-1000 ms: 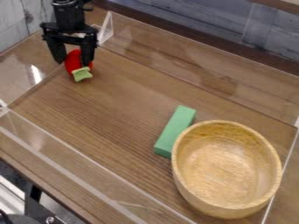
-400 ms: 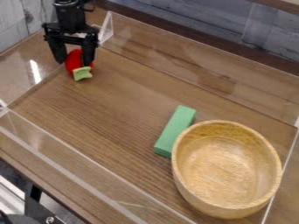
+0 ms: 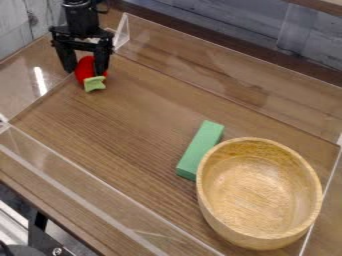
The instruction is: Move the red fruit to the right
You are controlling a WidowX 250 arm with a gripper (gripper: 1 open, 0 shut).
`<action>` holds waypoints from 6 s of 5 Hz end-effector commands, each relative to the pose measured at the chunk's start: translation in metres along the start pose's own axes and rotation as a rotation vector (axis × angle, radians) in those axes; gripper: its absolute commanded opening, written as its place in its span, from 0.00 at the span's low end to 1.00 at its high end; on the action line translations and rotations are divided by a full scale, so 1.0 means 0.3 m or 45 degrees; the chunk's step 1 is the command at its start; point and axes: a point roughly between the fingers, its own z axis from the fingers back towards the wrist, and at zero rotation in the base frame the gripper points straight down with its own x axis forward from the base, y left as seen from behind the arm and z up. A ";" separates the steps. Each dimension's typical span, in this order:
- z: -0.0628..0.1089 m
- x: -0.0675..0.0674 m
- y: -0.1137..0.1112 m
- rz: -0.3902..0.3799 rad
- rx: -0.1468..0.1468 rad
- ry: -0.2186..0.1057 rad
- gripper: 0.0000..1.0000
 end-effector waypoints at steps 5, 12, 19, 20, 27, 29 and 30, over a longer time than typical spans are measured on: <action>0.226 0.008 0.009 0.040 -0.009 -0.183 0.00; 0.459 -0.145 -0.510 -0.404 -0.119 -0.289 0.00; 0.296 -0.535 -0.899 -0.787 -0.203 -0.124 0.00; 0.252 -0.576 -0.924 -0.781 -0.212 -0.089 0.00; 0.340 -0.439 -0.794 -0.610 -0.144 -0.179 0.00; 0.329 -0.321 -0.687 -0.568 -0.135 -0.198 0.00; 0.315 -0.272 -0.651 -0.590 -0.136 -0.200 0.00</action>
